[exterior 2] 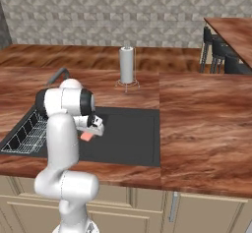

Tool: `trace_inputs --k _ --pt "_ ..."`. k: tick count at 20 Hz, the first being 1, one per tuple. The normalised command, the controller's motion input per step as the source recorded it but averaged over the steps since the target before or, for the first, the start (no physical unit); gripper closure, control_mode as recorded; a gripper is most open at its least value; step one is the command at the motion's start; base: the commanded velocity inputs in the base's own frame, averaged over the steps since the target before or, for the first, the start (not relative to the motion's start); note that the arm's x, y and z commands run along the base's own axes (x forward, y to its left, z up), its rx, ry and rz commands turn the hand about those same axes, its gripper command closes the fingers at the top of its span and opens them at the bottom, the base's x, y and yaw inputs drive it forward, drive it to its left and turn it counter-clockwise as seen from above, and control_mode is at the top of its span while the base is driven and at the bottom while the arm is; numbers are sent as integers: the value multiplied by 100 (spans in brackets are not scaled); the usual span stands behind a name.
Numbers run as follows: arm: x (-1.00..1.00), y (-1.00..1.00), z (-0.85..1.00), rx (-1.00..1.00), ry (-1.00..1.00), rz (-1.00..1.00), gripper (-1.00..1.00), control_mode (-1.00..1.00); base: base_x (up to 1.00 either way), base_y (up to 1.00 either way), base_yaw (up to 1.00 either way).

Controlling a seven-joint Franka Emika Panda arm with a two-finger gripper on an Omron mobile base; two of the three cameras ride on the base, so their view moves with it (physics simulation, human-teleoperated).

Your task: Pick up the bar soap and sponge from the sink, and place them back in the cabinet, and close the cabinet door.

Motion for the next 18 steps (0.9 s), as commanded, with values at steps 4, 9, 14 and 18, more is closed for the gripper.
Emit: trace_inputs --k 4,9,14,18 --pt "-41 -6 100 0 -12 0 100 -100 0 0 0" --pt "-37 0 100 0 -5 0 100 -100 0 0 0" --pt "-44 0 100 -1 -2 0 100 -100 0 0 0" --pt "-57 -1 100 -1 0 0 100 -100 0 0 0"
